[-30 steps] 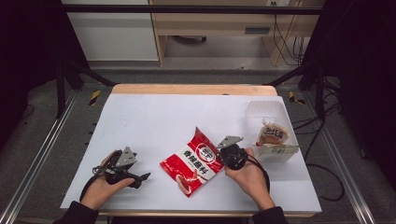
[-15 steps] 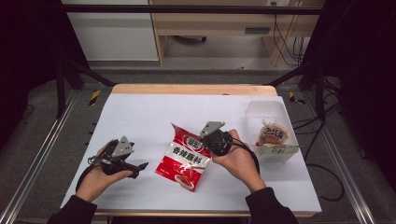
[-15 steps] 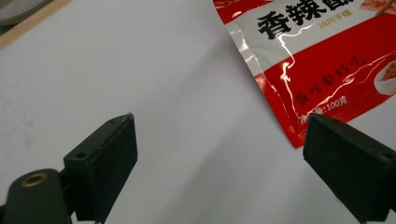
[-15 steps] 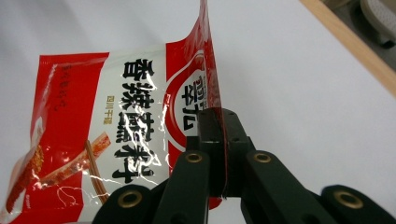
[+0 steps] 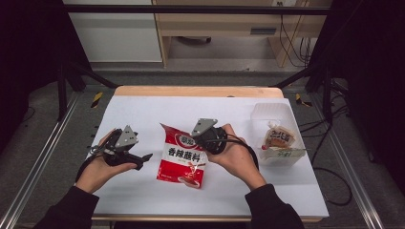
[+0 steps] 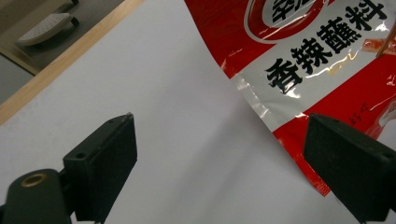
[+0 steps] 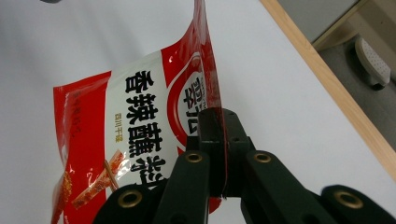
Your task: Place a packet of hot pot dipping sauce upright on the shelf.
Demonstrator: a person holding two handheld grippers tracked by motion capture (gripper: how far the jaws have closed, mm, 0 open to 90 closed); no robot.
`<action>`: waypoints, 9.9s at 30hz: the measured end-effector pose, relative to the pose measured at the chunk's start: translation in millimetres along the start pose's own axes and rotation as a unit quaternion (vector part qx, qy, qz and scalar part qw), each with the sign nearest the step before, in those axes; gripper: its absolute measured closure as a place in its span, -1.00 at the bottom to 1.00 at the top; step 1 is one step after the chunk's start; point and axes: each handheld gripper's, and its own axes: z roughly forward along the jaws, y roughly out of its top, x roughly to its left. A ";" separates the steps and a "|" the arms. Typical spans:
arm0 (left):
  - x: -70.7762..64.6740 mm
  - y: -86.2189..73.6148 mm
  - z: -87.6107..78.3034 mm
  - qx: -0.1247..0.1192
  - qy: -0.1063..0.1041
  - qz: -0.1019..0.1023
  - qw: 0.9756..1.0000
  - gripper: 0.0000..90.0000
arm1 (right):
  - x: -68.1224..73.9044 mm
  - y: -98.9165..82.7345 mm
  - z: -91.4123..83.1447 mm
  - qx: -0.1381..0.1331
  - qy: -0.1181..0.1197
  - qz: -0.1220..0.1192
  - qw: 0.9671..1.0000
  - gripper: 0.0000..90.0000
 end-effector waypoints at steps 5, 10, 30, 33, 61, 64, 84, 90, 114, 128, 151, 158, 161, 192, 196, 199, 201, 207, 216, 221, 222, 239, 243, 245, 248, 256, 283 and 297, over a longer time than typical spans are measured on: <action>3.1 9.1 -3.5 -0.006 0.005 0.003 1.000 -0.78 | 2.1 8.2 -2.7 -0.009 0.001 -0.012 1.000 1.00; 5.8 15.0 -6.3 -0.007 0.006 0.007 1.000 -0.78 | 5.2 14.9 -4.2 -0.011 0.002 -0.022 1.000 1.00; 15.5 30.4 -19.0 -0.018 0.009 0.016 1.000 -0.74 | 10.3 31.6 -6.5 -0.026 0.006 -0.050 0.998 1.00; 15.5 31.1 -17.7 -0.018 0.007 0.019 1.000 -0.74 | 10.7 32.6 -6.3 -0.025 0.006 -0.052 0.998 1.00; 15.3 49.7 8.1 -0.031 -0.046 0.035 0.998 0.62 | 7.0 29.2 -11.4 -0.022 0.028 -0.055 0.998 1.00; 11.0 55.1 8.1 -0.027 -0.049 0.037 0.998 0.87 | 3.5 25.3 -12.9 -0.016 0.030 -0.047 0.998 1.00; -6.3 78.5 -3.3 -0.024 -0.044 0.090 0.995 1.00 | -9.4 37.1 -17.9 0.049 0.039 -0.066 0.996 0.27; -6.7 79.3 -4.4 -0.026 -0.044 0.092 0.994 1.00 | -8.1 42.1 -12.1 0.081 0.049 -0.080 0.992 0.29; -5.5 55.9 -0.2 -0.062 -0.037 0.022 0.997 -0.19 | -14.4 35.5 -14.2 0.079 0.071 -0.050 0.993 1.00; -8.2 -10.0 5.3 -0.067 -0.043 -0.073 0.994 -0.65 | -27.7 40.0 -30.9 0.057 0.094 -0.029 0.994 1.00; -9.4 -69.7 28.6 -0.012 -0.024 -0.119 0.992 -0.81 | -86.8 24.2 -48.6 0.044 0.059 0.032 0.997 1.00; -10.1 -72.1 29.7 -0.006 -0.024 -0.122 0.992 -0.81 | -107.3 24.8 -65.7 0.034 0.029 0.052 0.998 1.00; -11.5 -71.7 30.2 -0.004 -0.023 -0.118 0.993 -0.81 | -116.6 23.8 -74.5 0.026 0.018 0.061 0.998 1.00; -13.4 -71.1 34.7 0.005 -0.018 -0.112 0.994 -0.81 | -194.4 -11.3 -129.9 0.007 -0.093 0.107 0.990 1.00; -13.8 -71.4 35.1 0.005 -0.019 -0.111 0.994 -0.81 | -201.4 -21.4 -131.1 0.016 -0.096 0.112 0.989 1.00; -14.0 -71.4 35.6 0.006 -0.019 -0.111 0.994 -0.81 | -205.9 -30.1 -134.1 0.016 -0.100 0.118 0.988 1.00; -14.2 -71.3 36.1 0.007 -0.020 -0.111 0.994 -0.81 | -208.3 -36.5 -136.7 0.017 -0.101 0.124 0.987 1.00; -14.3 -71.7 36.7 0.010 -0.020 -0.111 0.994 -0.81 | -211.5 -55.7 -143.4 0.019 -0.102 0.134 0.986 1.00; -14.7 -72.4 37.5 0.012 -0.021 -0.117 0.993 -0.81 | -215.0 -79.6 -154.1 0.016 -0.110 0.146 0.983 1.00; -14.1 -72.7 37.3 0.015 -0.021 -0.114 0.993 -0.81 | -217.0 -90.4 -155.5 0.023 -0.116 0.156 0.981 1.00; -13.9 -72.7 37.3 0.015 -0.020 -0.113 0.993 -0.81 | -217.3 -92.5 -155.1 0.023 -0.116 0.159 0.980 1.00; -13.1 -72.4 38.6 0.017 -0.022 -0.114 0.993 -0.81 | -216.6 -114.1 -140.7 0.026 -0.108 0.180 0.977 1.00; -13.2 -72.5 38.1 0.016 -0.021 -0.115 0.993 -0.81 | -215.9 -119.2 -135.6 0.031 -0.104 0.185 0.977 1.00; -12.9 -72.7 38.3 0.016 -0.021 -0.115 0.993 -0.81 | -215.7 -122.2 -134.4 0.033 -0.104 0.189 0.976 1.00; -12.9 -72.6 38.4 0.016 -0.022 -0.115 0.993 -0.81 | -215.5 -126.3 -133.9 0.031 -0.103 0.192 0.976 1.00; -13.4 -72.4 38.8 0.017 -0.022 -0.115 0.993 -0.81 | -213.6 -136.7 -130.3 0.031 -0.098 0.200 0.974 1.00; -13.3 -72.3 38.5 0.019 -0.023 -0.113 0.993 -0.81 | -202.7 -149.0 -139.4 0.048 -0.164 0.201 0.965 -0.11; -13.4 -72.1 37.2 0.017 -0.022 -0.111 0.993 -0.81 | -169.2 -100.0 -155.0 -0.010 -0.173 0.171 0.970 -0.56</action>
